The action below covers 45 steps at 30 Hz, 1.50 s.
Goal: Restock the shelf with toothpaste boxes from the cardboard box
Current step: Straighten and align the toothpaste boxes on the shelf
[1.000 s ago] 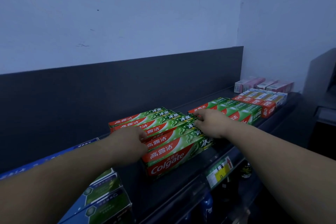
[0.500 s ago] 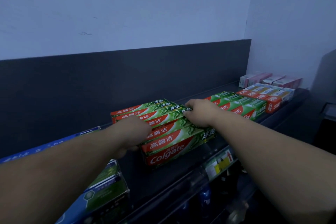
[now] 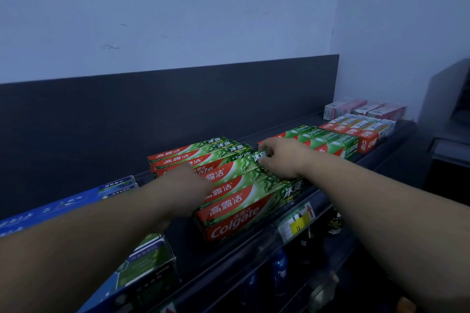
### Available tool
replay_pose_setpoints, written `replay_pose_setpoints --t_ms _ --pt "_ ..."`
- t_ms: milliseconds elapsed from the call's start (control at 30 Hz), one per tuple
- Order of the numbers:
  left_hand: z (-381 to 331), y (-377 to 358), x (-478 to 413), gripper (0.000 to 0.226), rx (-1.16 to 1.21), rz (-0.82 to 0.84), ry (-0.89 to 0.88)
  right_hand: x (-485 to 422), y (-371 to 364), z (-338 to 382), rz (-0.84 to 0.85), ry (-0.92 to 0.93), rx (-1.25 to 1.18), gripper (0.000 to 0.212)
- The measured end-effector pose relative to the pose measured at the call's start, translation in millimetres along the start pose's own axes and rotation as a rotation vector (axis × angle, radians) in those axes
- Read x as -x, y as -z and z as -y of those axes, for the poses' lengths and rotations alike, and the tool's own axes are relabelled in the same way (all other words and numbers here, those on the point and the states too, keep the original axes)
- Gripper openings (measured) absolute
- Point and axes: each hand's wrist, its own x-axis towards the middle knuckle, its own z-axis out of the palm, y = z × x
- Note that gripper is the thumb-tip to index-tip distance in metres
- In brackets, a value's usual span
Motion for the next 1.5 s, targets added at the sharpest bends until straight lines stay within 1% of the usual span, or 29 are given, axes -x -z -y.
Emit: replay_pose_setpoints --t_ms 100,200,333,400,533,667,833,867,900,967,1000,1033,1167,1300,1433,1500 --pt "-5.3 2.1 0.1 0.004 -0.089 -0.032 -0.005 -3.9 -2.2 7.3 0.029 0.053 0.102 0.052" --pt "-10.2 3.6 -5.8 0.008 -0.279 -0.004 -0.017 -12.3 -8.2 17.8 0.109 0.134 0.128 0.050" --pt "-12.6 2.8 -13.1 0.038 -0.432 0.024 0.006 -21.0 -14.9 24.4 0.201 0.166 0.095 0.047" --pt "-12.4 1.9 -14.0 0.043 -0.436 0.044 -0.006 -22.3 -15.5 23.6 0.214 0.170 0.080 0.045" --pt "-10.7 0.7 -11.0 0.045 -0.428 0.079 -0.025 -15.5 -10.4 21.2 0.245 0.206 0.097 0.044" --pt "-7.3 0.1 -7.8 0.048 -0.459 0.104 -0.055 -8.3 -5.6 18.3 0.283 0.202 0.116 0.044" --pt "-3.9 3.1 -1.0 0.048 -0.460 0.102 -0.067 -2.6 -6.5 19.5 0.265 0.205 0.118 0.047" --pt "-1.6 4.8 0.4 0.051 -0.467 0.109 -0.072 -1.7 -6.9 18.8 0.252 0.212 0.100 0.047" --pt "0.4 7.0 2.0 0.060 -0.481 0.123 -0.081 -0.9 -6.8 17.2 0.236 0.215 0.076 0.046" --pt "3.6 12.8 6.4 0.090 -0.543 0.177 -0.090 1.0 -6.0 13.4 0.207 0.216 0.042 0.046" --pt "3.7 15.1 8.6 0.099 -0.573 0.205 -0.092 1.9 -5.7 11.7 0.202 0.214 0.034 0.046" --pt "2.8 16.3 10.8 0.104 -0.589 0.224 -0.099 2.7 -5.7 10.5 0.200 0.213 0.028 0.045" --pt "-1.0 15.2 10.2 0.103 -0.602 0.215 -0.149 3.4 -6.9 11.7 0.191 0.219 -0.002 0.045" --pt "2.0 11.8 5.4 0.103 -0.565 0.172 -0.164 1.9 -6.0 13.5 0.188 0.202 0.001 0.043" --pt "8.8 8.4 -2.0 0.113 -0.524 0.124 -0.166 -1.1 -3.0 15.4 0.191 0.202 0.022 0.042" --pt "12.1 8.3 -6.0 0.115 -0.518 0.112 -0.165 -3.0 -2.8 18.2 0.189 0.205 0.049 0.041"
